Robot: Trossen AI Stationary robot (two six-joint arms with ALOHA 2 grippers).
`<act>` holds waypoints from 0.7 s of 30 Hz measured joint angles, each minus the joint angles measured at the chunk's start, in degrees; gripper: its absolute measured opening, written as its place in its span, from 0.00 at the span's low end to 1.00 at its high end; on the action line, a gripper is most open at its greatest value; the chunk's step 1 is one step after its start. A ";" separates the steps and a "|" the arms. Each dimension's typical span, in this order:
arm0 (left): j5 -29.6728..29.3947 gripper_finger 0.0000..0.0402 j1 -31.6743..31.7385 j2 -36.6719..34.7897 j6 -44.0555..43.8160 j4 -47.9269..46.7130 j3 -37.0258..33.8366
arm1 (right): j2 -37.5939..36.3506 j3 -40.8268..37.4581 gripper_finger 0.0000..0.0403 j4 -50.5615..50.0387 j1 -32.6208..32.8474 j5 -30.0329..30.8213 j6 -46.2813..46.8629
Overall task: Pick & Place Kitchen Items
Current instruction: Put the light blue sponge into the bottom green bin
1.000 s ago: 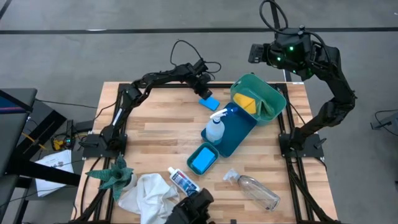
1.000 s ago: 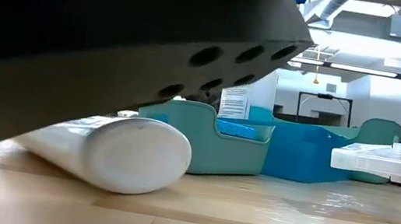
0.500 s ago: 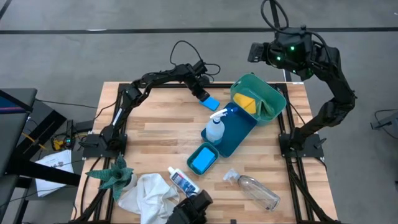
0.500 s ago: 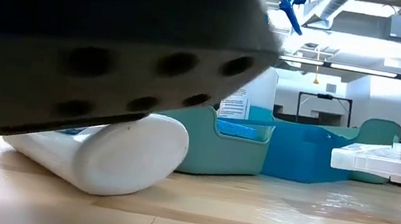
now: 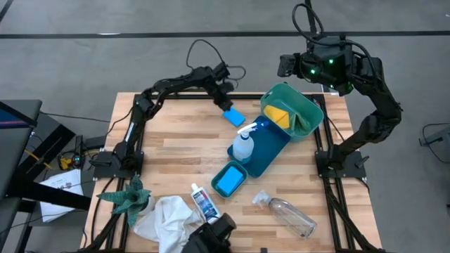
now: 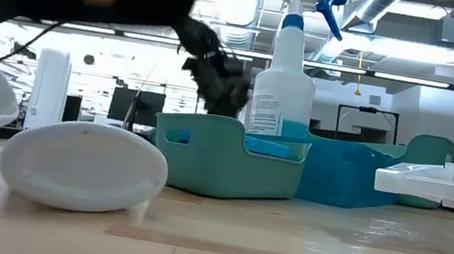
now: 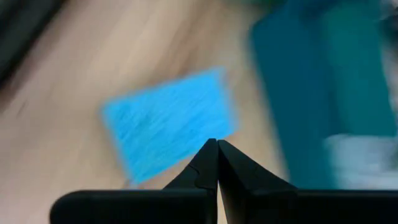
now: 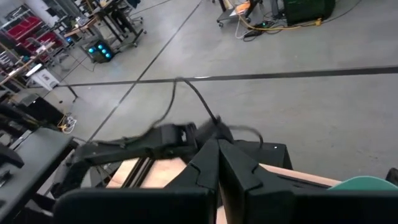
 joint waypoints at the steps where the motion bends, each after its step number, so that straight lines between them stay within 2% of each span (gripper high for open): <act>1: 0.67 0.00 -0.03 -0.88 -1.13 1.95 0.04 | 0.00 0.00 0.00 0.00 0.30 0.00 0.00; 4: 2.85 0.00 -0.14 -1.78 -4.95 8.23 0.11 | 0.00 0.00 0.00 0.02 1.25 0.01 0.00; 9: 16.25 0.00 -1.30 2.44 -14.48 18.92 0.13 | 0.02 0.00 0.00 0.02 1.77 0.00 0.00; 12: 19.77 0.00 -1.59 4.71 -20.13 23.43 -0.20 | -0.02 0.00 0.00 0.00 1.79 -0.09 0.00; 16: 22.73 0.00 -0.84 3.99 -21.02 25.04 0.17 | -0.13 0.00 0.00 -0.10 1.77 -0.32 0.00; 21: 33.81 0.00 0.21 6.38 -24.33 27.76 -0.04 | -0.13 0.00 0.00 -0.22 1.53 -0.46 -0.35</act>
